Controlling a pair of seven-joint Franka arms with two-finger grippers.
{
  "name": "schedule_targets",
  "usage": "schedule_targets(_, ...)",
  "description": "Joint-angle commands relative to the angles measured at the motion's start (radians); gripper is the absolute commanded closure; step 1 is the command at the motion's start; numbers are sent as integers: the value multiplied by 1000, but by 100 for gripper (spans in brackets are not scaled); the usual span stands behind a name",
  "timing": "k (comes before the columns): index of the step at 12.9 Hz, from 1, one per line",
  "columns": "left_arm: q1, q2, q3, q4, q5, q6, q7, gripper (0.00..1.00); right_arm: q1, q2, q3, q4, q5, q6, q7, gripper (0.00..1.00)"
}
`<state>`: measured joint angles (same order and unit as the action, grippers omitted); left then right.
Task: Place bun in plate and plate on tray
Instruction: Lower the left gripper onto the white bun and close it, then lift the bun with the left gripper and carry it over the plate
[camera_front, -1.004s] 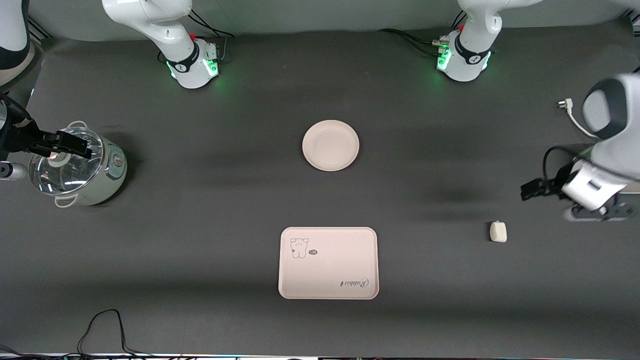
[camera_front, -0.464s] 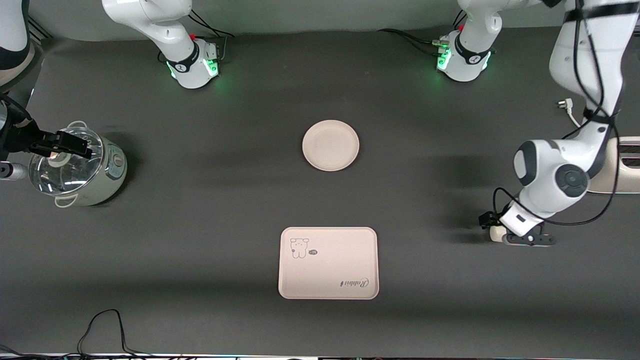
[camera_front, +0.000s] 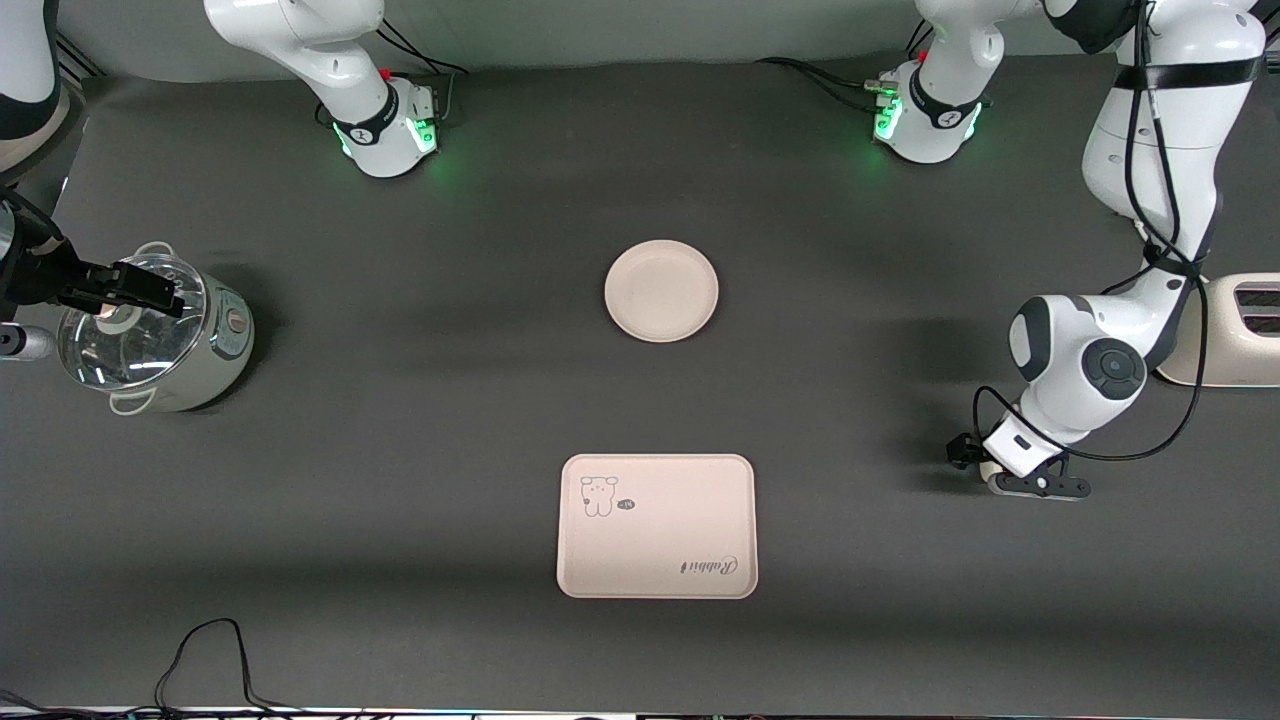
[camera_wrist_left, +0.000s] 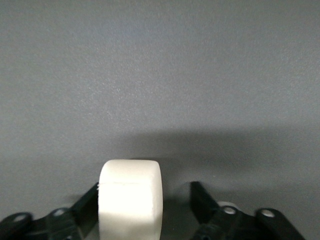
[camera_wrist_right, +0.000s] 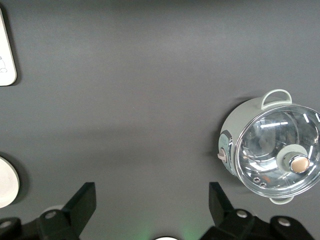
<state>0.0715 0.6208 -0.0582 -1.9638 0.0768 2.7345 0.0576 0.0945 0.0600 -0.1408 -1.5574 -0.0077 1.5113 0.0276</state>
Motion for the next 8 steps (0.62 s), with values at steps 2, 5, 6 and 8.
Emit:
schedule_targets(2,-4,-6,5,3,12,-7,8,71,2,-8,-8,-1,6,3,-54,0)
schedule_targets(5,-7,-13,5,14,12,-38,4,95,1,-8,-8,-1,6,3,-52,0)
schedule_targets(6,-7,-25,3,19,12,-62,-1,95,1,-8,-8,-1,6,3,-51,0)
schedule_targets(8,-9,-84,0,20,-3,-128,-21,96,1,-8,-8,-1,6,1,-51,0)
